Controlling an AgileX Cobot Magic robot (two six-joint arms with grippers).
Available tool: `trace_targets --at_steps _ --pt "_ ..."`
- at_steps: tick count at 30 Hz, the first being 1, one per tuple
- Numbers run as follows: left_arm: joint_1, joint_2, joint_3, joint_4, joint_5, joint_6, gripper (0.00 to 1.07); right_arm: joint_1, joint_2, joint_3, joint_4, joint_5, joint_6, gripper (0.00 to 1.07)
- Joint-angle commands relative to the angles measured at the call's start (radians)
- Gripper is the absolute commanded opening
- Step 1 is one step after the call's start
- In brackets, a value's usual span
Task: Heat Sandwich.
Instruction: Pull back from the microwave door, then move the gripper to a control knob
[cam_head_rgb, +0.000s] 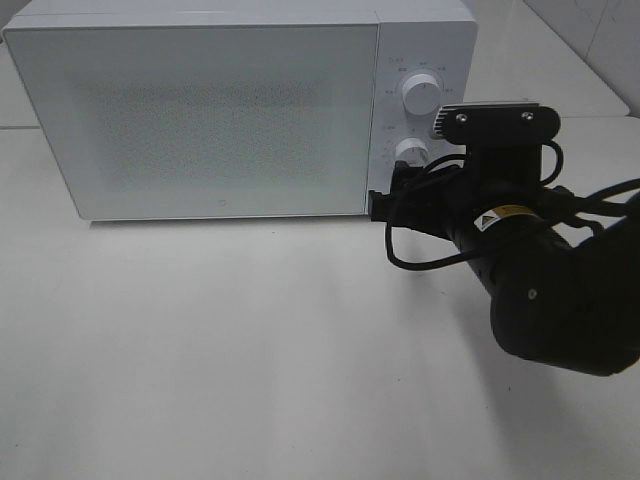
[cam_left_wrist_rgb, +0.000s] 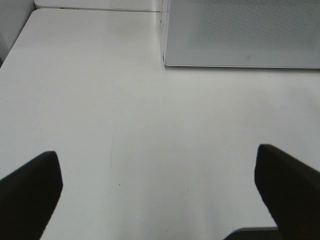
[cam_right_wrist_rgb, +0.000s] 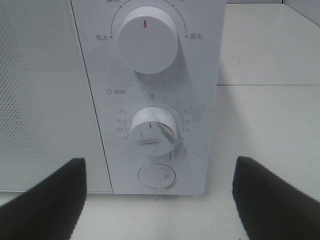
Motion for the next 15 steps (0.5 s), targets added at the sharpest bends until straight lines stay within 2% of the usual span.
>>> trace_targets --at_steps 1,11,15 --pt "0.006 -0.023 0.004 -0.002 -0.012 0.000 0.98 0.003 0.024 -0.029 0.000 -0.011 -0.016 0.76" --pt "0.006 -0.023 0.004 -0.002 -0.012 0.000 0.98 0.000 0.124 -0.106 -0.002 -0.083 -0.013 0.76" --pt "0.006 -0.023 0.004 -0.002 -0.012 0.000 0.98 -0.037 0.156 -0.142 -0.012 -0.078 -0.011 0.76"
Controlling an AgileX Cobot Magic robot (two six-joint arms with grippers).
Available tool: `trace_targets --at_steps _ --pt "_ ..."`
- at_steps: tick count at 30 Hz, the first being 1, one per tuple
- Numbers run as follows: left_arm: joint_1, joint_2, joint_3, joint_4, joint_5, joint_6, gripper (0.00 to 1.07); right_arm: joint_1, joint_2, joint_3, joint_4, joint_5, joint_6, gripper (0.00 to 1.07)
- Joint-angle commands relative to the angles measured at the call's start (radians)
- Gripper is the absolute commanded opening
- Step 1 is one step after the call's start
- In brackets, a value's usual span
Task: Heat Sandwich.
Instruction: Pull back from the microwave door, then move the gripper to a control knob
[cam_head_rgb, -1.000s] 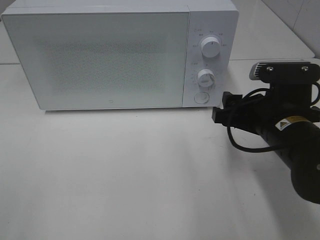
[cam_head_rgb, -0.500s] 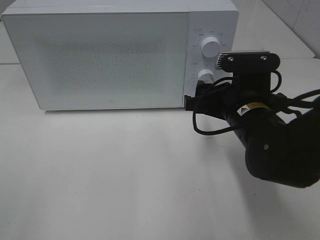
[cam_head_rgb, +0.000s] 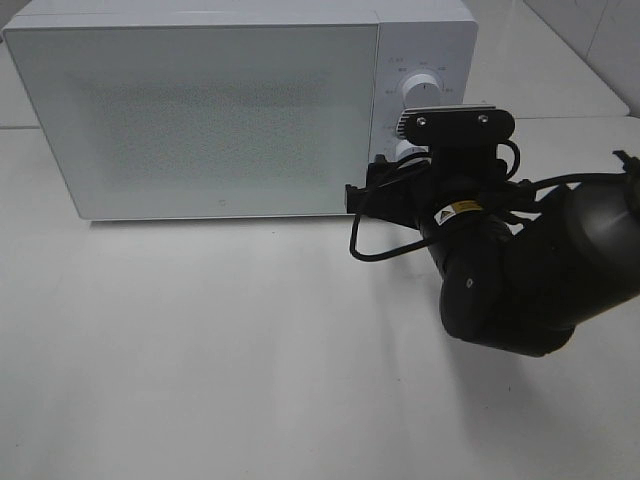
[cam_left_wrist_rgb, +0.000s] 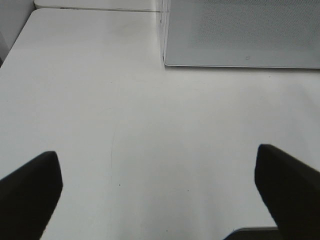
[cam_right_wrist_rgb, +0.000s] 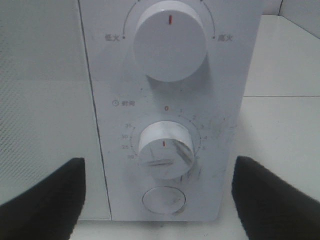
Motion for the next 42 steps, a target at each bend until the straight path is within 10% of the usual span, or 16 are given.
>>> trace_targets --at_steps 1,22,42 --pt "0.006 -0.023 0.004 -0.002 -0.012 0.000 0.98 -0.022 0.012 -0.023 -0.007 -0.014 -0.011 0.76" --pt "0.006 -0.018 0.004 -0.002 -0.012 0.000 0.98 -0.112 0.136 -0.160 -0.081 0.038 -0.004 0.75" --pt "0.006 -0.018 0.004 -0.002 -0.012 0.000 0.98 -0.086 0.123 -0.160 -0.074 0.023 -0.008 0.29"
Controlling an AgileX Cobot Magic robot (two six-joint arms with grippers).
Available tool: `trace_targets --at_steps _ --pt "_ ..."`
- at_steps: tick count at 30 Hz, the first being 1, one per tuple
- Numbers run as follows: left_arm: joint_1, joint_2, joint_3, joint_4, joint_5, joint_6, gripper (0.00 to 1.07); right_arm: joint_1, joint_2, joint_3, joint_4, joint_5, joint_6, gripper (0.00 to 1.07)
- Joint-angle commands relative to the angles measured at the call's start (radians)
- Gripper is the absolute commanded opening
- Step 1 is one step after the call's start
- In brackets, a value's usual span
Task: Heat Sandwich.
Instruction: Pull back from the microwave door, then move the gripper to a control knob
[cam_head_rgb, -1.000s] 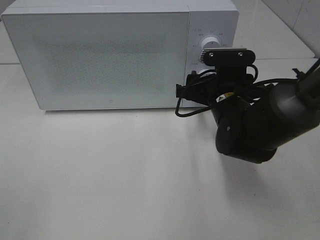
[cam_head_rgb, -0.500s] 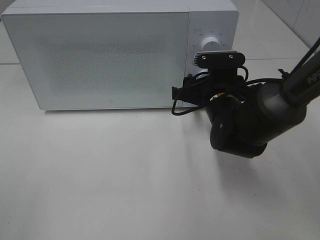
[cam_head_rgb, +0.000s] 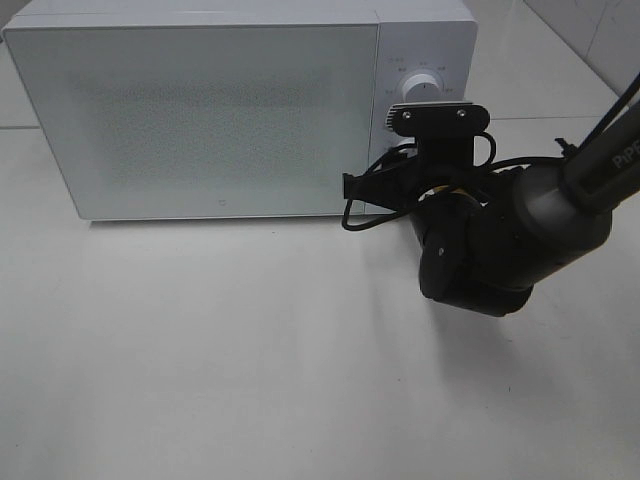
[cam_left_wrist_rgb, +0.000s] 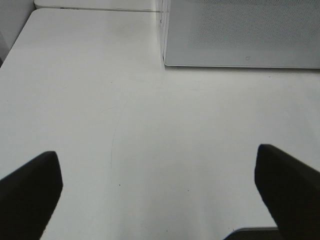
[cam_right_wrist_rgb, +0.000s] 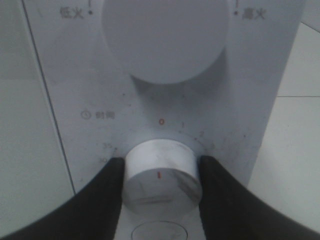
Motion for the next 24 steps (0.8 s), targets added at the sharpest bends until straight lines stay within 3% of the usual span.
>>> trace_targets --at_steps 1,6,13,24 --pt "0.006 -0.018 0.004 -0.002 -0.012 0.000 0.98 0.008 -0.018 -0.010 -0.003 -0.018 -0.009 0.25" --pt "0.006 -0.017 0.004 -0.002 -0.012 0.000 0.98 0.008 -0.022 -0.010 -0.004 -0.019 -0.005 0.13" --pt "0.006 -0.017 0.004 -0.002 -0.012 0.000 0.98 0.008 -0.022 -0.010 -0.007 -0.020 0.072 0.13" --pt "0.006 -0.017 0.004 -0.002 -0.012 0.000 0.98 0.008 -0.022 -0.010 -0.039 -0.027 0.553 0.14"
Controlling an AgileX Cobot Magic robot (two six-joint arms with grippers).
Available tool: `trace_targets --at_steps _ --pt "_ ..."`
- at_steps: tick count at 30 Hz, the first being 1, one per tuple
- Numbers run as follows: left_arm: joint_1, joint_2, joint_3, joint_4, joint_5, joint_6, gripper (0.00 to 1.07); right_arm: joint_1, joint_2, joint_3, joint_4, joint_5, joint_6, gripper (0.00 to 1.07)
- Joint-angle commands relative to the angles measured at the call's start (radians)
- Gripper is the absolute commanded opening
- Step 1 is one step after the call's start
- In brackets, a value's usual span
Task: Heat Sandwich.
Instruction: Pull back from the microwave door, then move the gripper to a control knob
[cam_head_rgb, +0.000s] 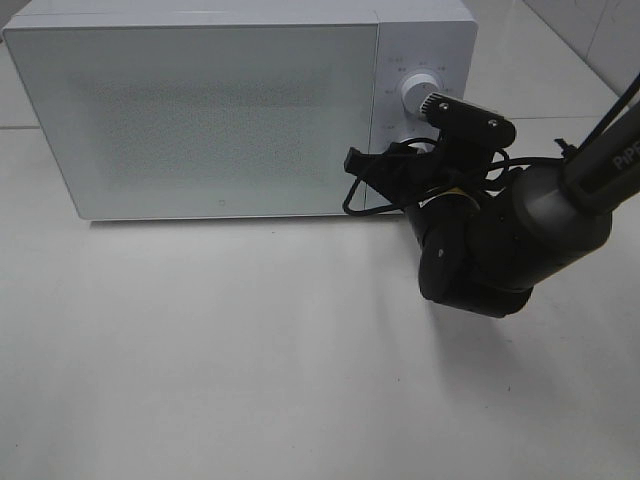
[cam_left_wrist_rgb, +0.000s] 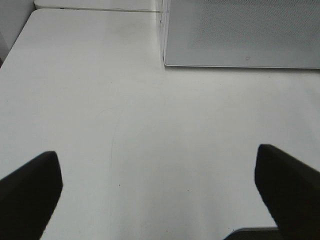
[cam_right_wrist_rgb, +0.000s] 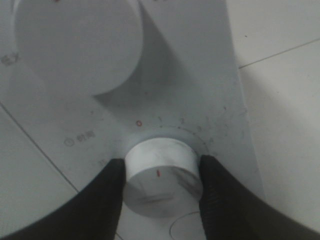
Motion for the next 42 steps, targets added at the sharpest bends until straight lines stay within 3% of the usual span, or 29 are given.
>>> trace_targets --at_steps 1,14,33,42 --pt "0.006 -0.016 0.004 -0.002 -0.012 0.000 0.98 0.004 -0.019 -0.010 -0.036 -0.025 0.180 0.14" --pt "0.006 -0.016 0.004 -0.002 -0.012 0.000 0.98 0.003 -0.019 -0.010 -0.084 -0.038 0.712 0.14" --pt "0.006 -0.016 0.004 -0.002 -0.012 0.000 0.98 0.001 -0.019 -0.010 -0.056 -0.138 1.384 0.16" --pt "0.006 -0.016 0.004 -0.002 -0.012 0.000 0.98 0.001 -0.019 -0.010 -0.063 -0.138 1.436 0.16"
